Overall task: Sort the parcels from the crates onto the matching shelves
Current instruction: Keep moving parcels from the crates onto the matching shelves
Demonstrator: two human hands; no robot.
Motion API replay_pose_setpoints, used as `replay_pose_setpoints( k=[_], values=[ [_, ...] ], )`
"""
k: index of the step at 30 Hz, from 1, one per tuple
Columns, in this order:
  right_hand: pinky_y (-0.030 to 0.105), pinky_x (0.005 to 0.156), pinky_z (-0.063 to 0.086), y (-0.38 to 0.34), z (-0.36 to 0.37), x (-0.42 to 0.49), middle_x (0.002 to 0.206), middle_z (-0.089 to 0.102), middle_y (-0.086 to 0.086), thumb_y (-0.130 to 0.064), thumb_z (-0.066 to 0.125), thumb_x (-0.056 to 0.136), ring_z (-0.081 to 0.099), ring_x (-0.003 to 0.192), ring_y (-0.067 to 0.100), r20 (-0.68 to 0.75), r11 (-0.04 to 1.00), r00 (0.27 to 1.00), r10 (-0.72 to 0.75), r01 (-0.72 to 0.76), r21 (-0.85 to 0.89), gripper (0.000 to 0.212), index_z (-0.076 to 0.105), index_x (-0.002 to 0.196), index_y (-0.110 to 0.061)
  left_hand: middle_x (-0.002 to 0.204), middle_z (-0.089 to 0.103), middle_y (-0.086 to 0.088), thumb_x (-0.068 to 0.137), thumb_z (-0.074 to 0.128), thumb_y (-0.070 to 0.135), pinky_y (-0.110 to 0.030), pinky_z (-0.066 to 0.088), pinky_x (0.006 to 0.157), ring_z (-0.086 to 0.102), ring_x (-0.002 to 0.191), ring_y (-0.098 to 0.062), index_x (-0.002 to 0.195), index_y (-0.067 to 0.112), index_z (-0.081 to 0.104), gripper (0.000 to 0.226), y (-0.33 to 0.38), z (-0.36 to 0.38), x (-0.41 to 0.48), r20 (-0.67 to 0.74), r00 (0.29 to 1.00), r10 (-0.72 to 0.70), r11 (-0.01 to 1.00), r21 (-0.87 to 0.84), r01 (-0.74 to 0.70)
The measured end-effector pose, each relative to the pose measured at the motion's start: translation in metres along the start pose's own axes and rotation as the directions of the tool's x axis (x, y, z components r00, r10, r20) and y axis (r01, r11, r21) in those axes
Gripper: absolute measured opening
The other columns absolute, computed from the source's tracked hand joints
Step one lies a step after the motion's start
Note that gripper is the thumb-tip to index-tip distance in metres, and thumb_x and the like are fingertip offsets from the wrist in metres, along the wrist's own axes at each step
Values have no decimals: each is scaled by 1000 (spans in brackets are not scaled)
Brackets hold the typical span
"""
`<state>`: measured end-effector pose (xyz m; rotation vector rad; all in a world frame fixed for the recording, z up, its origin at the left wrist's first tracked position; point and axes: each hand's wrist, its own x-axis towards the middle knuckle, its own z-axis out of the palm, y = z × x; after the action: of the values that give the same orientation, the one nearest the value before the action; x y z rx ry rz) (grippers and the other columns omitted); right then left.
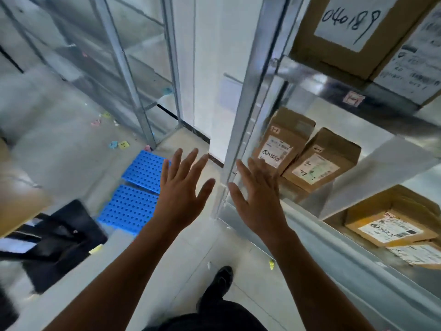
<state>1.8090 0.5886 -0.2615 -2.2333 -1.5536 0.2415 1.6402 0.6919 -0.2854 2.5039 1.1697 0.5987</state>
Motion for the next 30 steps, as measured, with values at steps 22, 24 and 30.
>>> replay_pose_setpoints(
  k=[22,24,30],
  values=[
    [52,129,9,-434,182,-75,170,28,3,-57,37,106,9,161,25,353,696,603,-716,657,289,63,32,162,-28,170,19,8,99,22,69,-42,-10,125,-7,158,-17,158,35,33,69,-256,-258,-328,-430,549,-717,626,-50,778],
    [48,130,6,-461,194,-63,170,27,5,-53,41,106,8,161,24,366,659,554,-748,685,309,64,30,163,-28,170,17,8,100,23,68,-47,-6,127,-6,158,-18,158,37,30,67,-278,-269,-335,-449,504,-738,589,-62,806],
    [48,130,9,-539,247,-11,172,21,3,-63,29,100,6,161,20,369,582,457,-810,710,398,71,24,164,-33,170,19,9,99,20,72,-46,-5,127,-4,159,-19,157,39,32,67,-358,-301,-337,-495,383,-780,482,-85,872]
  ],
)
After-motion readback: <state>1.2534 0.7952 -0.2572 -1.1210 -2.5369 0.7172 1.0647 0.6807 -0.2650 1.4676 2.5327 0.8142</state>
